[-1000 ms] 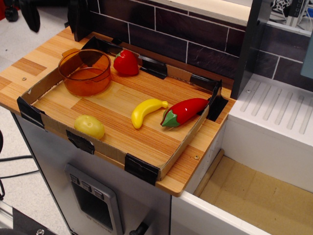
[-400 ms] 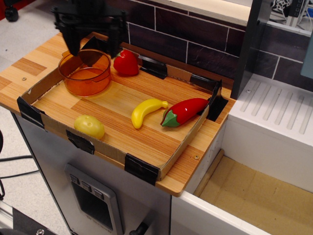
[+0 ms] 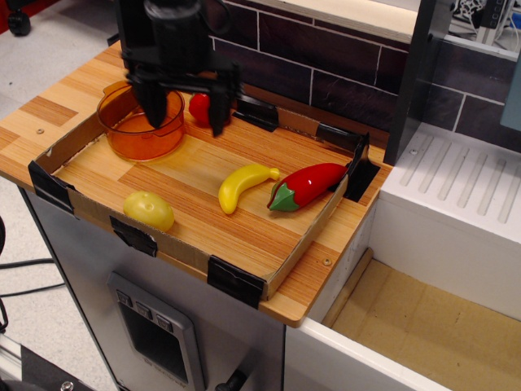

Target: Put banana in pot

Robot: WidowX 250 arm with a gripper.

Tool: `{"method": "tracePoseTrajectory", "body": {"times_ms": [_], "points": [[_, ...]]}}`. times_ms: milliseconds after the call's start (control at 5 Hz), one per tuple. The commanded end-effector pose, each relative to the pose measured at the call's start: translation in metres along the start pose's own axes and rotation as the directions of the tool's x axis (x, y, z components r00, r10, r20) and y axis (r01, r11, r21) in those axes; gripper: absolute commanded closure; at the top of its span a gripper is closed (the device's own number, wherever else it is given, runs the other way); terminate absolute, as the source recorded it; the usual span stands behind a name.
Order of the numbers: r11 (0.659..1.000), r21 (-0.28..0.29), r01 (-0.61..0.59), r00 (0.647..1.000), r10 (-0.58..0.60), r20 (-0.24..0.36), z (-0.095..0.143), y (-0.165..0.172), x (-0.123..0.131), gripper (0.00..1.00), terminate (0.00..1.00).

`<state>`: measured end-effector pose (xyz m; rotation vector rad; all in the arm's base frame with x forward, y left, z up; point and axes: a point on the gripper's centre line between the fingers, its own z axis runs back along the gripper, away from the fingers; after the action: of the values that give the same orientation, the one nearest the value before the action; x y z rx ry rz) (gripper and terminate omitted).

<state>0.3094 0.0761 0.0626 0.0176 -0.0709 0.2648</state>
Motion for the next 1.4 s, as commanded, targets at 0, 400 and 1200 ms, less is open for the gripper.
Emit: {"method": "tracePoseTrajectory", "body": {"times_ms": [0, 400, 1200], "points": [[0.996, -0.002, 0.091, 0.994, -0.09, 0.056, -0.002, -0.018, 0.001, 0.0, 0.0], [0.992, 0.002, 0.124, 0.99, -0.124, 0.062, -0.014, -0.023, -0.001, 0.0, 0.0], [0.982, 0.038, 0.184, 0.982, -0.186, 0.037, -0.042, -0.035, -0.012, 0.0, 0.0]]}}
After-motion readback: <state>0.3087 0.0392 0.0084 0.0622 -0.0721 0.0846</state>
